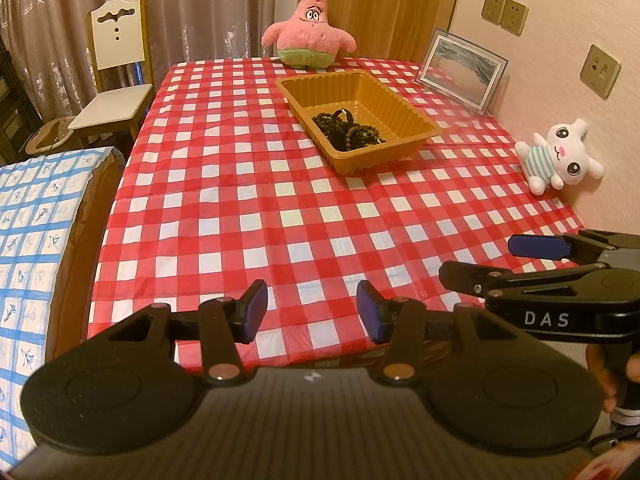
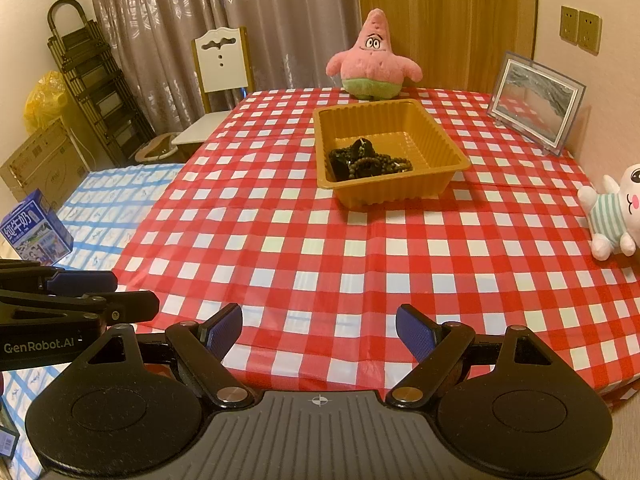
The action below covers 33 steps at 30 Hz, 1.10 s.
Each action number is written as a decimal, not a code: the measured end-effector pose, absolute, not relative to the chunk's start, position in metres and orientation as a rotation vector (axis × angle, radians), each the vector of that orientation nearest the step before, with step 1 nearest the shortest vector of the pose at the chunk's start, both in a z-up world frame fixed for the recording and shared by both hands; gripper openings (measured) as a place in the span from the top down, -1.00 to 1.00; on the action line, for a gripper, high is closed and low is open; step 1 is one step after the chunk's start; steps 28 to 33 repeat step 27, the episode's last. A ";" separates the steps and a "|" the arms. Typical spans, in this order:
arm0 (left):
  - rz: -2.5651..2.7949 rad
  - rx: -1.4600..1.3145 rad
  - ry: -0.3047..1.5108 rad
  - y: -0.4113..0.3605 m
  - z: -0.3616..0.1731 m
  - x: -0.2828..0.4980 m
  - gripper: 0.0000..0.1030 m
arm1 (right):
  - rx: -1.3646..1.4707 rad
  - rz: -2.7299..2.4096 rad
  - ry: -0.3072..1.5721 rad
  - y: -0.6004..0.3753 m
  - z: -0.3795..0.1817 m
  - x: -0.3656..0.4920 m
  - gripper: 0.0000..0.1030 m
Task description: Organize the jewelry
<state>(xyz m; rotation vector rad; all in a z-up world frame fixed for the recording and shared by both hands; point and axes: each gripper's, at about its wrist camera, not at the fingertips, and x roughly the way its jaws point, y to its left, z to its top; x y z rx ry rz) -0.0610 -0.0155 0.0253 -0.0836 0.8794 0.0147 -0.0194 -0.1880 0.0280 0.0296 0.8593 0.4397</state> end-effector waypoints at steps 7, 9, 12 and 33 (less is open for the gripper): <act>0.015 -0.083 0.878 -0.016 0.025 -0.061 0.10 | 0.029 0.440 0.858 -0.188 0.028 -0.020 -0.62; 0.015 -0.084 0.878 -0.016 0.025 -0.061 0.10 | 0.029 0.439 0.859 -0.188 0.028 -0.020 -0.62; 0.015 -0.083 0.878 -0.016 0.025 -0.060 0.10 | 0.029 0.439 0.858 -0.188 0.028 -0.020 -0.62; 0.012 -0.084 0.860 -0.015 0.026 -0.052 0.03 | 0.029 0.436 0.862 -0.189 0.029 -0.013 -0.62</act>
